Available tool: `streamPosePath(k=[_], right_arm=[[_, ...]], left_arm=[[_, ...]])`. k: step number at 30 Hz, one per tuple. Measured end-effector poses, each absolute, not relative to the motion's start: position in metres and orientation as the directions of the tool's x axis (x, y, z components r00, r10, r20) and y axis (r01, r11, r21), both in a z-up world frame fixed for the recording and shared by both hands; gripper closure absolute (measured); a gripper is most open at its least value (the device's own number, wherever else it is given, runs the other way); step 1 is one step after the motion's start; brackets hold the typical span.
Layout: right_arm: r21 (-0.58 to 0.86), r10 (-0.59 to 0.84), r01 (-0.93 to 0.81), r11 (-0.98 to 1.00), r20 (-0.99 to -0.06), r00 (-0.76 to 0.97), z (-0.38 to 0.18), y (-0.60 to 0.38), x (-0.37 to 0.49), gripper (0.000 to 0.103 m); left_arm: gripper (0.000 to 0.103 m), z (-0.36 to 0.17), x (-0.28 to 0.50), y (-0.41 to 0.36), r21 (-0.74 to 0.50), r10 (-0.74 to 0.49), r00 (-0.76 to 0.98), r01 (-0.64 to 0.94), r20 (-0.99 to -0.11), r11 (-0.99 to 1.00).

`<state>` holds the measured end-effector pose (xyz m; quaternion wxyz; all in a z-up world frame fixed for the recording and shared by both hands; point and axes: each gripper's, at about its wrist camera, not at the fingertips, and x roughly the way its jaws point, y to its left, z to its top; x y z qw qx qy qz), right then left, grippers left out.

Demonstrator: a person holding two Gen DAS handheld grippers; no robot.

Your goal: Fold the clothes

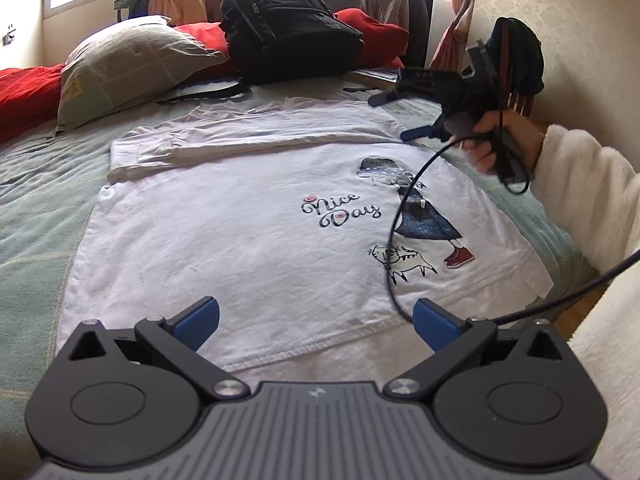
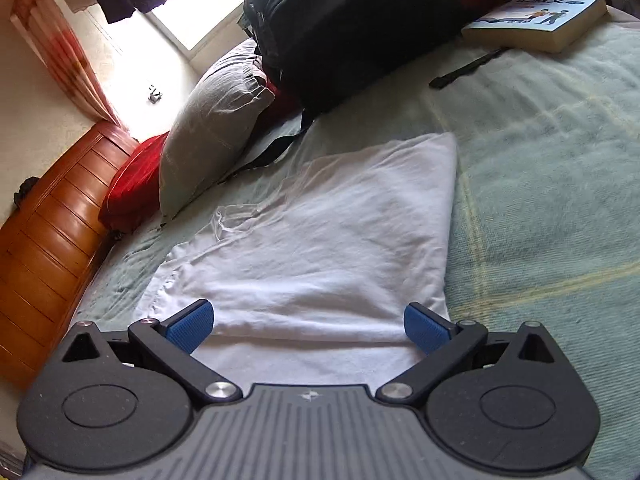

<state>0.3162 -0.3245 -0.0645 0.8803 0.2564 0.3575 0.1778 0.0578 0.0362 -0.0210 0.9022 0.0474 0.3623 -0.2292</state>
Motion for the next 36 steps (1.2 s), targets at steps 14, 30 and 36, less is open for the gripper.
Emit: streamPosePath(k=[14,30,36], right_arm=[[0.529,0.385,-0.023,0.849,-0.587,0.712,-0.072,-0.337,0.395,0.0],[0.219,0.469,-0.438,0.872,-0.628,0.621,-0.005,-0.257,0.223,0.0],[0.028,0.329,-0.448,0.893,-0.721,0.61,-0.015,-0.229,0.164,0.0]], left_arm=[[0.001,-0.018,0.059,0.054,-0.042,-0.297,0.653,0.375,-0.697,0.926],[0.001,-0.028,0.122,0.071,0.101,-0.23,0.704,0.394,-0.672,0.914],[0.001,-0.063,0.125,0.058,0.067,-0.238,0.658,0.402,-0.714,0.913]])
